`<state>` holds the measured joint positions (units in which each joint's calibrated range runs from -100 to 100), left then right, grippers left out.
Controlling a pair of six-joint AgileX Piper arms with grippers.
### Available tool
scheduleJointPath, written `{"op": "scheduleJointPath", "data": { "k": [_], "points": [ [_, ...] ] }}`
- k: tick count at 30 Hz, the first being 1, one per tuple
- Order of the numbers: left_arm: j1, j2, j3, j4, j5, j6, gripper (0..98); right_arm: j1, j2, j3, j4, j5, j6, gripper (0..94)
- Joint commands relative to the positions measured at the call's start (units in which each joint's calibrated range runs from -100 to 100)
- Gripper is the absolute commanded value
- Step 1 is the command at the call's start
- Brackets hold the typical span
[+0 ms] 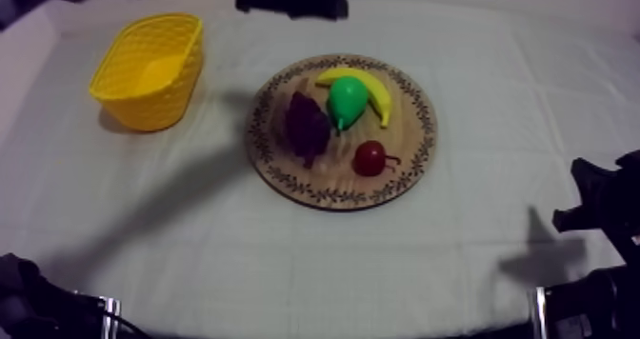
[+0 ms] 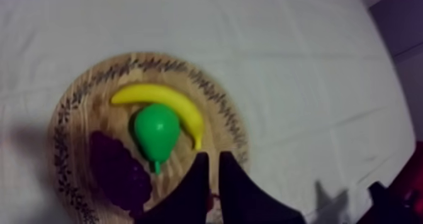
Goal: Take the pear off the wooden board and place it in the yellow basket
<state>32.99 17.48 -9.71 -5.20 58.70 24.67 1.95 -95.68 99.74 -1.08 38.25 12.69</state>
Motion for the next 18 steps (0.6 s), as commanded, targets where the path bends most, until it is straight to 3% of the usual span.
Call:
{"op": "scheduleJointPath", "data": {
  "k": [1,8,12,15,18],
  "points": [
    [-0.12,3.56,0.42,0.41,-0.52,-0.55,6.7,-0.02,0.01,0.04,-0.02,-0.02,0.00,0.3],
    [-0.44,7.81,1.14,0.68,-0.69,-1.48,22.7,-0.03,0.01,0.04,-0.02,-0.02,-0.02,0.3],
    [-0.27,7.91,2.01,-0.96,-0.90,-0.35,65.8,-0.03,0.01,0.04,-0.02,-0.02,-0.02,0.3],
    [0.26,7.09,2.87,-2.61,-1.00,1.43,80.9,-0.03,0.01,0.04,-0.02,-0.02,0.00,0.3],
    [0.79,6.40,3.69,-3.76,-1.09,3.11,87.1,-0.03,0.01,0.04,-0.02,-0.02,0.00,0.3]
  ]
}}
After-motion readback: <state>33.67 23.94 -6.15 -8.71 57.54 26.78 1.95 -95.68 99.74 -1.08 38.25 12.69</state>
